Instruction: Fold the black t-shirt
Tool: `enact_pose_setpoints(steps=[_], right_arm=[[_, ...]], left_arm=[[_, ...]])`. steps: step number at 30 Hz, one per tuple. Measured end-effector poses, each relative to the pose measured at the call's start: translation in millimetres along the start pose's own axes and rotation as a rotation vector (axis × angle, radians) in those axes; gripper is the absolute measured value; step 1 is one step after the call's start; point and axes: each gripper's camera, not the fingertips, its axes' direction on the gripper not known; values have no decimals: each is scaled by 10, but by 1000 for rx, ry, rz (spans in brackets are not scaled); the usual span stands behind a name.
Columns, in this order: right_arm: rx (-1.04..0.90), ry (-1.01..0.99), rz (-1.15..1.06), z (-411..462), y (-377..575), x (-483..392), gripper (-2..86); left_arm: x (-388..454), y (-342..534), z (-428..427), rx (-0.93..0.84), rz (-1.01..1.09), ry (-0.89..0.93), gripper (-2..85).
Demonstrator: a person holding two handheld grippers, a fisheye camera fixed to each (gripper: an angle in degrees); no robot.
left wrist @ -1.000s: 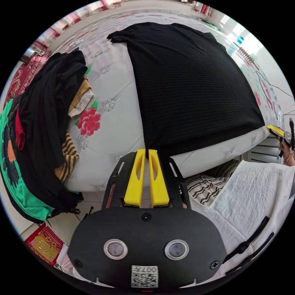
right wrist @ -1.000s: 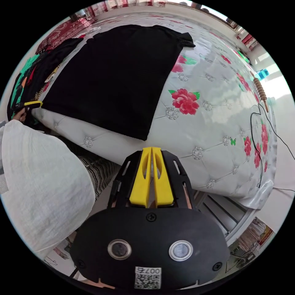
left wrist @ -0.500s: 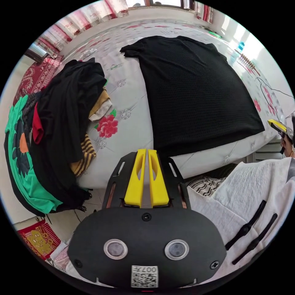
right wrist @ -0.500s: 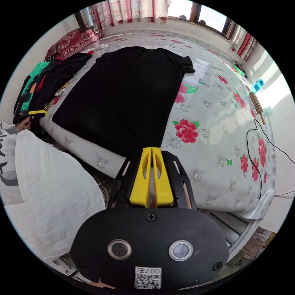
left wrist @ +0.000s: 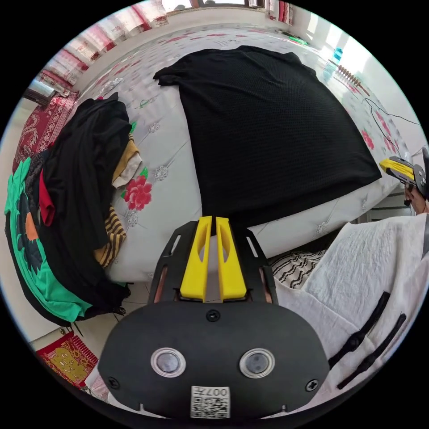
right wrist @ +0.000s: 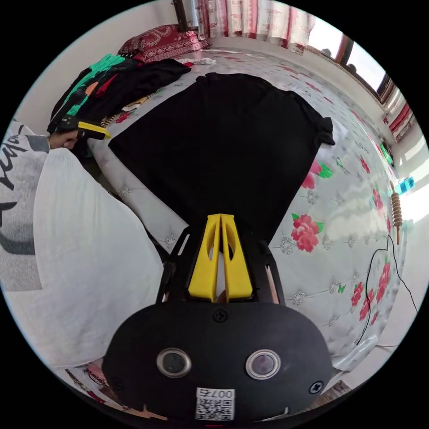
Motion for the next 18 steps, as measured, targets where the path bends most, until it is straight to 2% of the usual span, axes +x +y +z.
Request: enact_pose_setpoints(steps=[7, 9, 18], right_arm=[[-43, -49, -248, 442, -284, -711, -1], [-91, -81, -266, 602, -324, -743, 1], [-161, -107, -309, 875, -378, -761, 9]], left_arm=[[353, -141, 303, -57, 106, 11, 24], [397, -231, 469, -112, 108, 0, 40], [451, -384, 612, -129, 74, 2, 49]])
